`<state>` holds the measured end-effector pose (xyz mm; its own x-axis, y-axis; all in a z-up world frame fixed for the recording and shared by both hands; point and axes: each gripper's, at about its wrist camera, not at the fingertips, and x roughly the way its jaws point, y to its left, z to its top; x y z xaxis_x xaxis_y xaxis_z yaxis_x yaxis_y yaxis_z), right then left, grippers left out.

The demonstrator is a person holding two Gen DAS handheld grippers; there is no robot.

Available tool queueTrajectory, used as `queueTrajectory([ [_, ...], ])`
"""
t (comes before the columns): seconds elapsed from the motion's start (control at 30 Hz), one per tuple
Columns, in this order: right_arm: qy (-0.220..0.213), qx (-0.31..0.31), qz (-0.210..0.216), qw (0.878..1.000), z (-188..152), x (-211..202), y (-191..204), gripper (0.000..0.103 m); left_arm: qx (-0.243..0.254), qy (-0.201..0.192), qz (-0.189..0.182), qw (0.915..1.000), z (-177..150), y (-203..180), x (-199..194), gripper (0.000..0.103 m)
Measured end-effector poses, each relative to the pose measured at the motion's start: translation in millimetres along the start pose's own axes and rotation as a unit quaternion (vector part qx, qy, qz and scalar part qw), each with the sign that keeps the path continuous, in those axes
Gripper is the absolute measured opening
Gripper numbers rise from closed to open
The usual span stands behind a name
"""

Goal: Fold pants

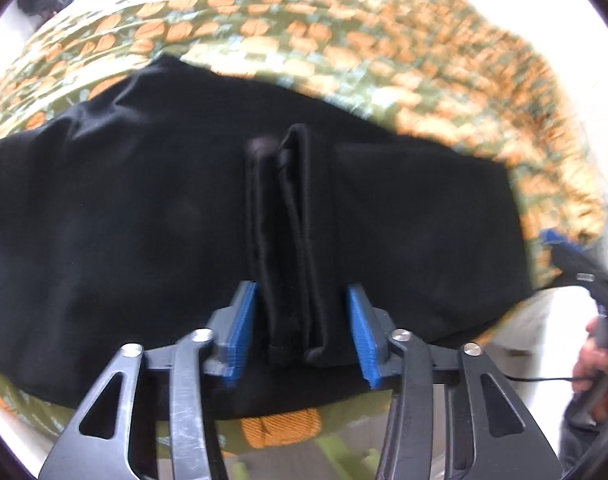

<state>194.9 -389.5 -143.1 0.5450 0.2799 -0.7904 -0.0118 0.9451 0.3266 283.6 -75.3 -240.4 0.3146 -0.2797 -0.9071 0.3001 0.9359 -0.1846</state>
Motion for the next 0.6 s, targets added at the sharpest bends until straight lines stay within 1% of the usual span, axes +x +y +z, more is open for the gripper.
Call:
queueTrajectory([
  [0.03,-0.002,-0.002,-0.002,1.0,-0.9,-1.5,1.4,0.087,-0.002,-0.007,-0.002,1.0,0.0,-0.9,-2.3,0.019],
  [0.07,-0.004,-0.006,-0.005,1.0,-3.4,-4.7,0.9,0.087,-0.005,-0.02,-0.004,0.9998,0.0,-1.4,-11.0,0.01],
  [0.13,-0.01,-0.012,-0.013,1.0,-6.6,-9.6,0.8,0.087,-0.011,-0.045,-0.015,0.9988,-0.4,-0.8,-32.6,0.007],
  [0.23,-0.024,-0.021,-0.017,0.999,-9.8,-18.8,0.5,0.087,-0.017,-0.07,-0.008,0.9974,-3.8,4.9,-53.1,0.007],
  [0.3,-0.03,-0.029,-0.012,0.999,-8.8,-19.9,2.3,0.087,-0.02,-0.064,0.002,0.9977,-6.2,11.1,-48.5,0.007],
  [0.4,-0.027,-0.037,0.0,0.999,-5.2,-10.3,7.0,0.087,-0.009,-0.031,0.024,0.9992,-7.9,14.6,-15.9,0.008],
  [0.43,-0.031,-0.038,0.006,0.999,-4.7,-6.3,8.2,0.087,0.003,-0.028,0.039,0.9988,-10.0,11.0,-8.5,0.012],
  [0.47,-0.03,-0.038,0.017,0.999,-5.3,1.4,8.7,0.087,0.013,-0.032,0.049,0.9982,-11.9,8.8,-8.5,0.018],
  [0.5,-0.013,-0.032,0.026,0.999,-7.1,15.2,7.0,0.093,0.022,-0.035,0.059,0.9974,-12.0,6.0,-9.7,0.023],
  [0.53,0.018,-0.02,0.023,0.999,-9.4,32.1,4.1,0.094,0.025,-0.036,0.068,0.9967,-11.5,4.9,-12.8,0.038],
  [0.57,0.063,-0.004,0.011,0.998,-13.3,53.4,-0.1,0.094,0.024,-0.038,0.072,0.9964,-10.9,6.7,-15.7,0.059],
  [0.6,0.067,-0.004,0.003,0.998,-14.6,58.6,-0.1,0.095,0.017,-0.043,0.08,0.9957,-10.3,11.3,-22.0,0.069],
])
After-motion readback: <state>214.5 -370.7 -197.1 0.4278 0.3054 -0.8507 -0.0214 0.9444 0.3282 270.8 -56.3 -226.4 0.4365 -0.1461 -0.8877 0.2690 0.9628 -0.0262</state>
